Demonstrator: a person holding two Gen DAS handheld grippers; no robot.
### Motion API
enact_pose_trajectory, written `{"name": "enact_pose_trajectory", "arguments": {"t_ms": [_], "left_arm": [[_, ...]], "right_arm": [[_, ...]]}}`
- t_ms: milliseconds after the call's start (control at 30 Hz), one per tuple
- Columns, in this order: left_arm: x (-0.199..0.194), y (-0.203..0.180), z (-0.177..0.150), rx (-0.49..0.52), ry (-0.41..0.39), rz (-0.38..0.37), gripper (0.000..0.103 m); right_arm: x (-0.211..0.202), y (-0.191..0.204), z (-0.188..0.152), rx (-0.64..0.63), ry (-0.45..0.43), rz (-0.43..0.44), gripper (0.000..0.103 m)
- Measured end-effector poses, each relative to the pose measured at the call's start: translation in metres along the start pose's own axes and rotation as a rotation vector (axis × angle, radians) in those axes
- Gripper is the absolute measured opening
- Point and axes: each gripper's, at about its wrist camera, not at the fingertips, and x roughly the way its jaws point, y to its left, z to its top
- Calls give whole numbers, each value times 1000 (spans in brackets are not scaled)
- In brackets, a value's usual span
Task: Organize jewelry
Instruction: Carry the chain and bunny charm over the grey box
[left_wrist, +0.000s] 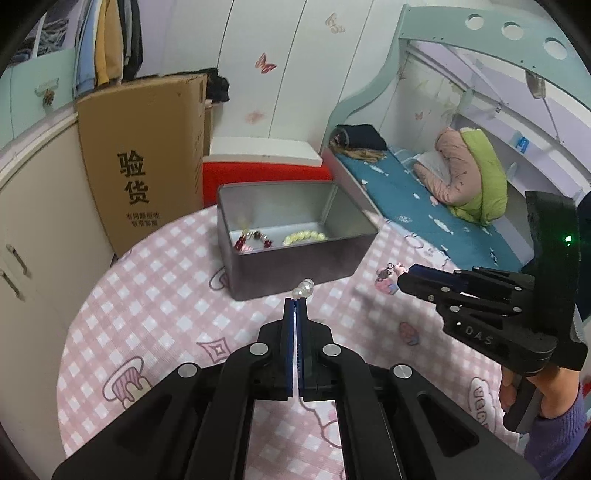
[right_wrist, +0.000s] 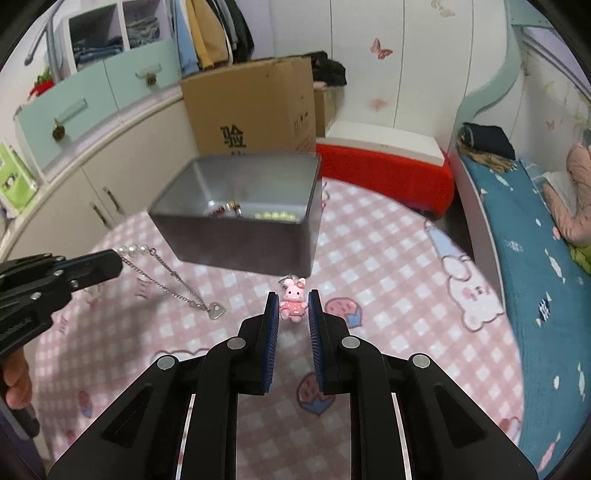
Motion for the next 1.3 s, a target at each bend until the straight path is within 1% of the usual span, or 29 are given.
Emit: {"name": "enact_pose_trajectory", "arguments": {"t_ms": [233, 433, 667, 800, 967, 1033, 1300], "left_arm": [[-27, -14, 13, 47, -56, -16, 0], [-54, -23, 40, 86, -123, -39, 0], [-69, -38, 74, 141, -172, -8, 0], [-68, -39, 93, 149, -188, 13, 0], [-57, -31, 113, 137, -189, 24, 0], [-47, -27, 118, 132, -179, 28, 0], [11, -5, 115, 107, -55, 34, 0]], "right_arm": [[-38, 1, 9, 8, -65, -3, 17], [-59, 0, 21, 15, -107, -9, 17], [-67, -1, 37, 23, -135, 0, 17], [-64, 0, 46, 27, -142, 5, 17], [-55, -1, 57, 37, -146, 18, 17], [-50, -1, 62, 41, -145, 22, 17], [-22, 0, 73, 58, -122, 49, 17]]}}
